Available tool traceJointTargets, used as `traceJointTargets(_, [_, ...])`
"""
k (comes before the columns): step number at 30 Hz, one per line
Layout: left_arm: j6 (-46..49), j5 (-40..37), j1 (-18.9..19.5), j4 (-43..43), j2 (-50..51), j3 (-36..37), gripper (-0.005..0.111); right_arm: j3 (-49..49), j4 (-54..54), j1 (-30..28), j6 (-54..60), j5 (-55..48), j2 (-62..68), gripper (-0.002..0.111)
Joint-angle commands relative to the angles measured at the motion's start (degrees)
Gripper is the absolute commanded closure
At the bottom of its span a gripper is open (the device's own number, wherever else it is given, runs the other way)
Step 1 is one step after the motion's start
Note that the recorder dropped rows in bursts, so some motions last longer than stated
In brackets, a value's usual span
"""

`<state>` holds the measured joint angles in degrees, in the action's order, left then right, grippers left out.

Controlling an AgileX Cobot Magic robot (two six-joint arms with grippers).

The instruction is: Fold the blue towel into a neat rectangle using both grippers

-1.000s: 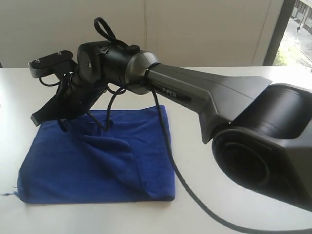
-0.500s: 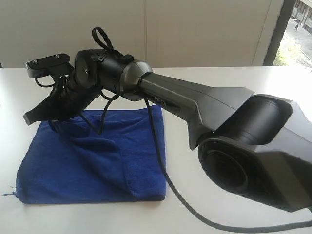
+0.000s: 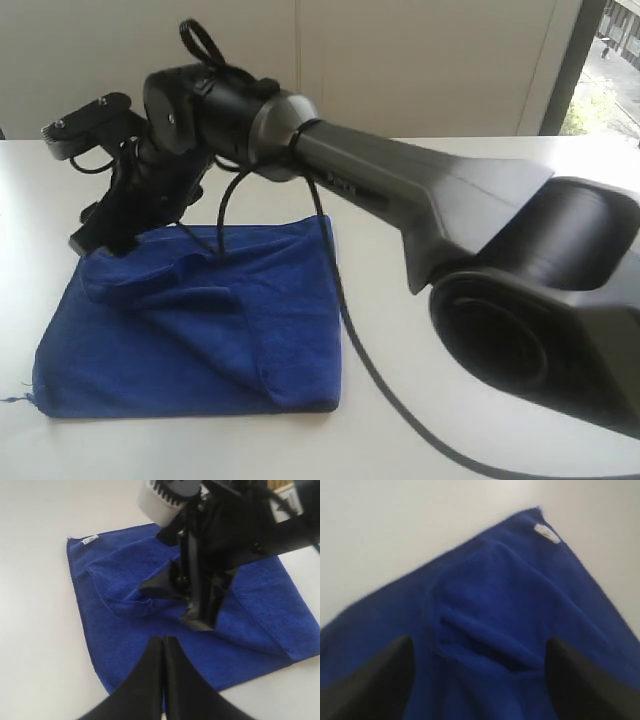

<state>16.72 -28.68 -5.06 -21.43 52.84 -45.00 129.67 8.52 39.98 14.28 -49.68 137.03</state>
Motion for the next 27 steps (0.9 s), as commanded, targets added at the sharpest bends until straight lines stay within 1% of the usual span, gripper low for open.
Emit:
traceJointTargets(1, [0.21,1.24,-0.22,-0.79,-0.37,0.37,0.107,-1.26,-13.23,-3.64,-3.61,-9.49,-4.39,0.057])
traceJointTargets(3, [0.21,1.31,-0.22,-0.79,-0.37,0.37,0.107,-3.13,-14.78,-6.17,-4.36,-11.86,-5.35,0.07])
traceJointTargets(5, [0.21,1.31,-0.22,-0.79,-0.37,0.37,0.107,-6.0,-13.61,-9.07,-4.04,-13.55,-6.21,0.084])
traceJointTargets(7, [0.21,1.45,-0.22,-0.79,-0.37,0.37,0.107,-9.3,-10.33,-11.27,-2.13,-14.63,-6.44,0.097])
traceJointTargets(9, [0.21,1.55,-0.22,-0.79,-0.37,0.37,0.107,-12.76,-6.85,-12.81,1.23,-14.75,-6.44,0.107])
traceJointTargets(15, [0.21,1.55,-0.22,-0.79,-0.37,0.37,0.107,-21.8,-7.44,-13.47,1.6,-8.87,-6.44,0.108])
traceJointTargets(22, [0.21,1.77,-0.22,-0.79,-0.37,0.37,0.107,-27.87,-7.44,-13.85,1.6,-3.88,-6.56,0.108])
traceJointTargets(27, [0.21,1.77,-0.22,-0.79,-0.37,0.37,0.107,-31.29,-9.8,-14.88,0.53,-2.96,-6.56,0.108])
